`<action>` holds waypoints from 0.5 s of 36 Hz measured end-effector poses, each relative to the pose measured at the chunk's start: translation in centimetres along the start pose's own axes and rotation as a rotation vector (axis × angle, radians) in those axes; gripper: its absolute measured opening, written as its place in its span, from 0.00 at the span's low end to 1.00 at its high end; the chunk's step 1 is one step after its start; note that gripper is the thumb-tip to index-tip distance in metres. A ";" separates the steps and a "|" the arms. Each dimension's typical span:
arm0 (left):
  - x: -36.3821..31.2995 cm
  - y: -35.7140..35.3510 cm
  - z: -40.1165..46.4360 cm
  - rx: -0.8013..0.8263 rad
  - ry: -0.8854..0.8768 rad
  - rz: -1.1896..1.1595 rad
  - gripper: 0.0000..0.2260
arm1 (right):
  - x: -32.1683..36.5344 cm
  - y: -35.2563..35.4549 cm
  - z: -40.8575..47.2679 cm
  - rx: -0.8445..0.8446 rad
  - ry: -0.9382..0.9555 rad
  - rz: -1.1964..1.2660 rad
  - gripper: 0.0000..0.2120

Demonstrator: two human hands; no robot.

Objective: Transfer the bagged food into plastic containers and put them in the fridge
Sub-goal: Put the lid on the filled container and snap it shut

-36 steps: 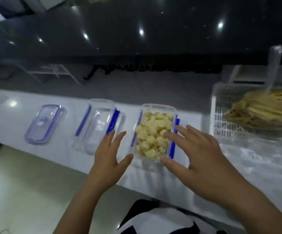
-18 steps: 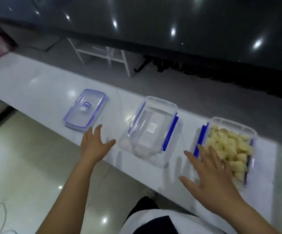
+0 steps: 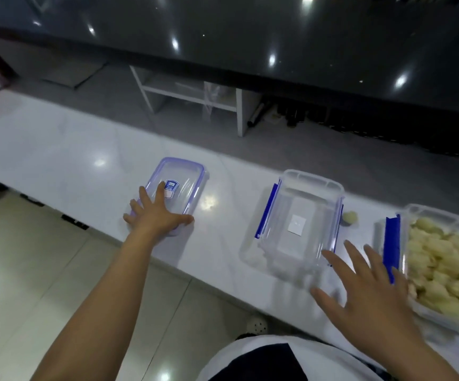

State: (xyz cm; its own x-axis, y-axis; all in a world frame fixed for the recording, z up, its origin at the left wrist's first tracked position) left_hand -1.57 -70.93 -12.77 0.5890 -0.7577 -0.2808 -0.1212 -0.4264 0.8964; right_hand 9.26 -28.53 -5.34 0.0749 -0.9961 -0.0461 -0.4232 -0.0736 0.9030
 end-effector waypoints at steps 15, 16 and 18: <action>-8.6 4.5 -8.6 -0.117 -0.364 -0.353 0.52 | 1.3 2.6 -1.9 -0.240 -0.010 0.830 0.29; -10.3 4.2 -10.4 -0.092 -0.436 -0.384 0.52 | 0.8 2.8 -2.0 -0.239 -0.036 1.075 0.27; -13.6 3.1 -14.2 -0.028 -0.566 -0.438 0.51 | -0.4 2.9 -2.2 -0.222 -0.093 1.548 0.25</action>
State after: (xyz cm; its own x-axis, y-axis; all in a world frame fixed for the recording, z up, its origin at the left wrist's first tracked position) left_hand 1.41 -54.93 -1.32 0.0734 -0.6630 -0.7450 0.0567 -0.7431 0.6668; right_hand 9.99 -28.20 -1.76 -0.3475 -0.0936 0.9330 0.1038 0.9850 0.1375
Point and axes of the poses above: each hand's wrist, its own z-axis towards the middle knuckle, its own y-axis out of the back of the hand, x = y × z, the point moved 6 cm from there along z, towards the middle knuckle, and after that the axes turned 9 degrees about -z, right-handed, at the moved point
